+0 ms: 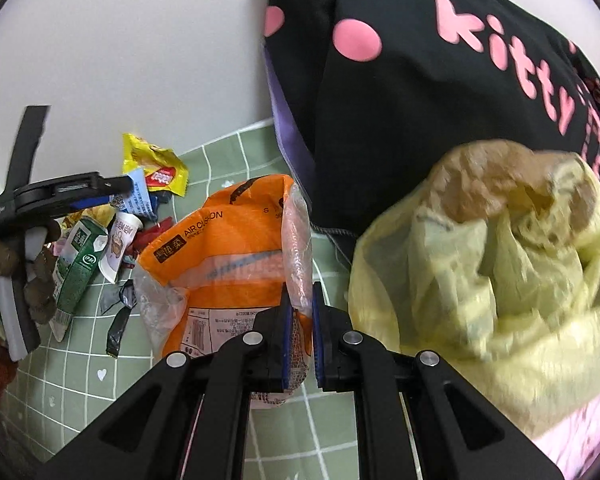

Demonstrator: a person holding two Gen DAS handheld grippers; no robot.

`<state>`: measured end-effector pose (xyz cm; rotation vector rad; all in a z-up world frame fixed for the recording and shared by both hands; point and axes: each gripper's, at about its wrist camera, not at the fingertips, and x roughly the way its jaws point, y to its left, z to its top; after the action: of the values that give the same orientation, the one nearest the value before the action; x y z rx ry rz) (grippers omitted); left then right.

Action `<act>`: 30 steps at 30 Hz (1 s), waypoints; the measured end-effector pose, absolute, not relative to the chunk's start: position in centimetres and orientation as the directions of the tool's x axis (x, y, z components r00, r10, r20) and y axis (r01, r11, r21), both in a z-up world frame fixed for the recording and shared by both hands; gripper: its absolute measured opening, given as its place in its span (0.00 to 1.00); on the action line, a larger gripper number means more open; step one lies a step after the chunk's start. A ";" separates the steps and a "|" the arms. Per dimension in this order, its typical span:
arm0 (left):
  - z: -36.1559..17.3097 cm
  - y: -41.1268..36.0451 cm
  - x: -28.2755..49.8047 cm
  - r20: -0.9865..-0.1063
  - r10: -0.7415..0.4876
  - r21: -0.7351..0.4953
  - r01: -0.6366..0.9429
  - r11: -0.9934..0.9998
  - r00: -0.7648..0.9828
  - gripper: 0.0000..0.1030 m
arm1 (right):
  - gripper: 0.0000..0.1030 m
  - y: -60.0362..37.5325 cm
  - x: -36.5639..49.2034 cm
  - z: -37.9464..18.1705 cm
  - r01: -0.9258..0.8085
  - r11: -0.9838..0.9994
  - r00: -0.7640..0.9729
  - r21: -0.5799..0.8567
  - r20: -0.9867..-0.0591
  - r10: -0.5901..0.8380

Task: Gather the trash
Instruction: 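Carry both held wrappers over the yellow trash bag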

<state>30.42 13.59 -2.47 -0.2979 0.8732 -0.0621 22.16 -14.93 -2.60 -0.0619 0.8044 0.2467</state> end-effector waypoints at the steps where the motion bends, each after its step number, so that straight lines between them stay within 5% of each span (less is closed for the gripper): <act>1: -2.5 13.5 30.4 -0.754 -0.171 -0.286 -0.082 0.955 0.634 0.36 | 0.09 -14.9 22.5 -2.7 -0.255 0.966 0.657 0.047 -0.725 0.209; 5: -1.9 13.3 29.4 -0.756 -0.203 -0.324 -0.087 0.942 0.622 0.22 | 0.09 -15.2 23.0 -2.4 -0.288 0.956 0.658 0.063 -0.712 0.246; 30: 8.5 11.8 25.9 -0.542 -0.384 -0.373 0.196 0.907 0.747 0.18 | 0.09 -18.8 21.4 5.9 -0.137 0.990 0.797 -0.027 -0.597 0.094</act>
<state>25.90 11.78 8.50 -0.3034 0.6546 -0.3226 21.44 -18.80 5.87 -0.0697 0.6365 0.1241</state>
